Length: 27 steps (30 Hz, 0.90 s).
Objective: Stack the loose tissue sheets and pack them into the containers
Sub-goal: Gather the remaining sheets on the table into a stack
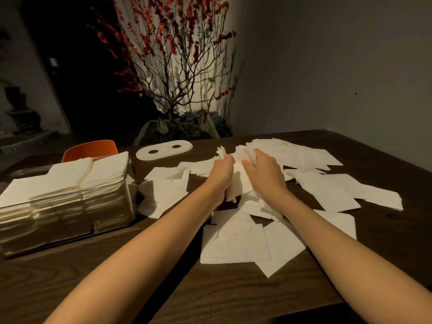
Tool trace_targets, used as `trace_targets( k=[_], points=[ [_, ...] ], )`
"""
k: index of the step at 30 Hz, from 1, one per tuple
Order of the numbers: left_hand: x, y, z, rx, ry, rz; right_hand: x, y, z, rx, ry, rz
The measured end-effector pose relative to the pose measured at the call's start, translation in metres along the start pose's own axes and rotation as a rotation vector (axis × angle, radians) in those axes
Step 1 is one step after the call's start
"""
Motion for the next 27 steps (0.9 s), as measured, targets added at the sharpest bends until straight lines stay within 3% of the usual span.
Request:
trace_targets(
  k=[10, 13, 17, 19, 22, 27],
  points=[
    [0.003, 0.002, 0.005, -0.076, -0.026, 0.025, -0.006, -0.020, -0.004, -0.408, 0.027, -0.057],
    [0.001, -0.002, 0.013, -0.197, -0.106, 0.061, -0.005, -0.020, 0.007, -0.256, -0.048, -0.029],
    [0.006, -0.002, 0.009, -0.301, -0.105, 0.102, -0.002, -0.015, 0.020, 0.248, -0.253, -0.016],
    [0.008, -0.002, 0.006, -0.320, -0.106, 0.123, -0.010, -0.022, 0.024, 0.384, -0.384, -0.035],
    [0.010, -0.003, 0.008, -0.405, -0.194, 0.095, -0.015, -0.024, 0.028, 0.355, -0.489, -0.038],
    [0.008, -0.004, 0.010, -0.237, -0.199, 0.037, -0.014, -0.024, 0.032, 0.108, -0.482, -0.057]
  ],
)
Point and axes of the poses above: each hand's wrist, its own x-axis towards the middle knuckle, its own z-axis out of the palm, y = z × x, the point moved 8 cm from there along x, towards the middle knuckle, and after that the axes turned 13 degrees about -y, right-handed, at the moved point
